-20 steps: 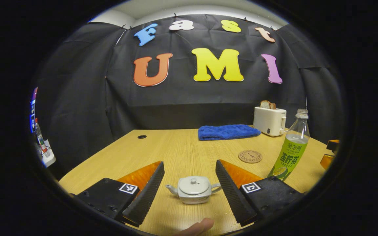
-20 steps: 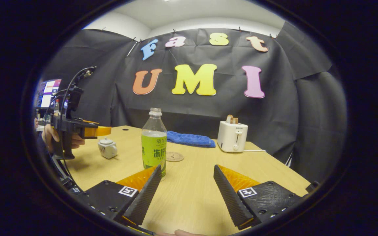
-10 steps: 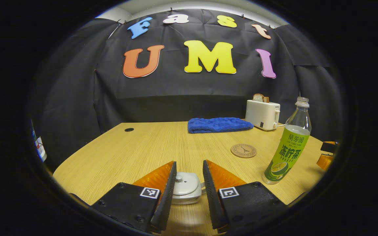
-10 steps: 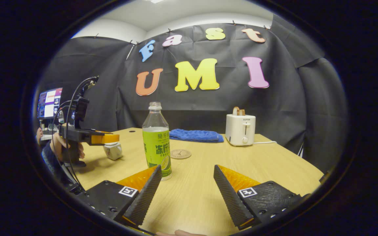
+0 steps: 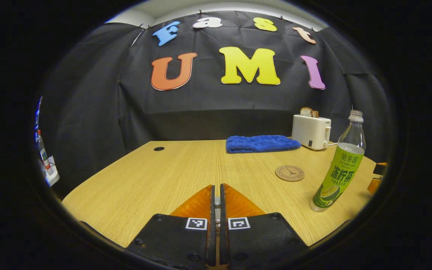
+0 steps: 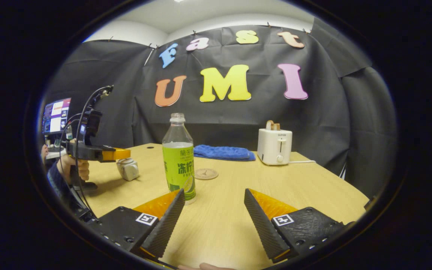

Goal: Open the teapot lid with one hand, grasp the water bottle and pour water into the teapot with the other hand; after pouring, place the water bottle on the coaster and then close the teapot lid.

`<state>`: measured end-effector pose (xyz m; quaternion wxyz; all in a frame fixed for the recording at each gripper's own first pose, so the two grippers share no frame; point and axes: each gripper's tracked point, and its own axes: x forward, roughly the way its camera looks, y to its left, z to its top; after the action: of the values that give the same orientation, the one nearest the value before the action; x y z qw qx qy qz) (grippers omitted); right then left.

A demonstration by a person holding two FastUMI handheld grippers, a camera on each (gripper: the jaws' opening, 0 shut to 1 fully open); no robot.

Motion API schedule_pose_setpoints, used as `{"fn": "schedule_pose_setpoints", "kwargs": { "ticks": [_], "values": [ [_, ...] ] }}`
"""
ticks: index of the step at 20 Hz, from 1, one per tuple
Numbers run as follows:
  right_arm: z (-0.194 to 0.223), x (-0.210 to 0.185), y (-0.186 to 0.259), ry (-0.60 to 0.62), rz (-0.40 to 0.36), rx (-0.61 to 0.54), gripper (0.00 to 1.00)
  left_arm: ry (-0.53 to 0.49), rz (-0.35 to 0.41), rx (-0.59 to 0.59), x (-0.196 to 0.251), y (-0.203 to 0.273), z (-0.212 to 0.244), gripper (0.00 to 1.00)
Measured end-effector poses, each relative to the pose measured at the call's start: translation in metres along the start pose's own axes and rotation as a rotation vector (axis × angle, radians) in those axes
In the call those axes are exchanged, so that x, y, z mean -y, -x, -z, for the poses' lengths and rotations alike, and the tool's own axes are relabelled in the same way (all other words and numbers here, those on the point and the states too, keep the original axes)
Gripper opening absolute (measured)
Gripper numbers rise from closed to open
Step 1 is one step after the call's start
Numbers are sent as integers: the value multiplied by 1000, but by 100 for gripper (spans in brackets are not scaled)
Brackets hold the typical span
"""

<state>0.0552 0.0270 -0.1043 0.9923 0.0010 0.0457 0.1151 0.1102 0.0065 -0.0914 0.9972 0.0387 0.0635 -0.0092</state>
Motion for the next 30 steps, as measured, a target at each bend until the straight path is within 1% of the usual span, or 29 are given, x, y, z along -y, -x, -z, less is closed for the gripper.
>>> {"fn": "schedule_pose_setpoints", "kwargs": {
  "ticks": [3, 5, 6, 7, 9, 12, 16, 18, 21, 22, 25, 27, 28, 30],
  "values": [
    [-5, -14, 2, 2, -21, 3, 95, -8, -5, 31, 2, 7, -14, 4],
    [-8, -23, 1, 9, -33, 7, 95, 5, 18, 56, 7, 14, -27, 3],
    [-10, -27, 0, 9, -38, 9, 99, 8, 25, 70, 10, 19, -34, 3],
    [-12, -31, -3, 8, -43, 10, 96, 1, 29, 84, 12, 25, -40, 3],
    [-16, -38, -6, -1, -48, 16, 96, -16, 27, 113, 13, 36, -51, 3],
    [-21, -48, -14, -9, -44, 19, 95, -31, 41, 125, 18, 51, -59, 3],
    [-25, -65, -26, -10, -55, 17, 95, 5, 59, 115, 18, 67, -61, 3],
    [-23, -71, -37, -13, -49, 5, 95, 26, 65, 111, 13, 73, -63, 3],
    [-18, -76, -55, -33, -31, -18, 96, 23, 63, 124, 4, 84, -70, 3],
    [-17, -77, -60, -40, -22, -22, 98, 23, 64, 132, 3, 87, -74, 3],
    [-15, -79, -79, -60, 3, -39, 98, 27, 92, 137, 3, 93, -78, 3],
    [-17, -79, -86, -73, 14, -41, 93, 28, 92, 133, -2, 96, -79, 3],
    [-18, -77, -89, -79, 27, -41, 96, 31, 91, 133, -4, 98, -80, 3],
    [-17, -81, -93, -81, 30, -45, 96, 47, 93, 131, -10, 100, -82, 3]
  ]
}}
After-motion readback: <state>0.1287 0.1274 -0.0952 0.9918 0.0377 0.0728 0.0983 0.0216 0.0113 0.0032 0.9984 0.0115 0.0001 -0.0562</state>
